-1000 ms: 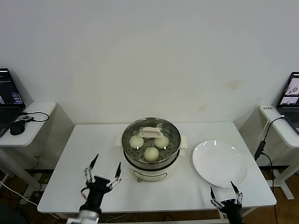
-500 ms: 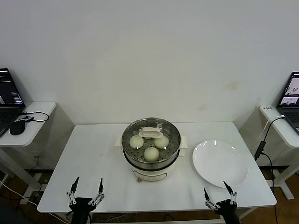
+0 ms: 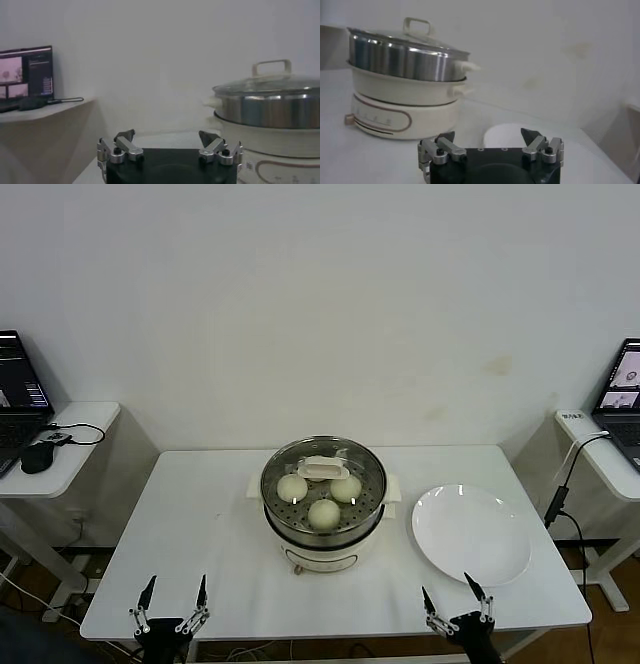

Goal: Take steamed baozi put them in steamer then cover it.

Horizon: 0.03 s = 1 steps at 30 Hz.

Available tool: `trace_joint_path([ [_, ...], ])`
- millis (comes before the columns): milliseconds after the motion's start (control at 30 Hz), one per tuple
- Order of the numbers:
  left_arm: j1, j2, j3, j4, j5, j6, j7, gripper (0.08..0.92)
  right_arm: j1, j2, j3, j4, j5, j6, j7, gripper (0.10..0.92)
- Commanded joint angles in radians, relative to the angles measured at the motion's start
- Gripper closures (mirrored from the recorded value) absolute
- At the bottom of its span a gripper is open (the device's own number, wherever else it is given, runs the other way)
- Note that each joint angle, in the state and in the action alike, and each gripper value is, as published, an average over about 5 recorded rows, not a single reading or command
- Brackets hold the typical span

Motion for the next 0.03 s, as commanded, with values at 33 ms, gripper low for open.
trace_joint_path([
  [33,0.008,-0.009,-0.028,0.018,-0.026,-0.006,0.019,0.177,0.001,0.011,-0.013,0.015,0.016,-0.028,0.002,0.203],
])
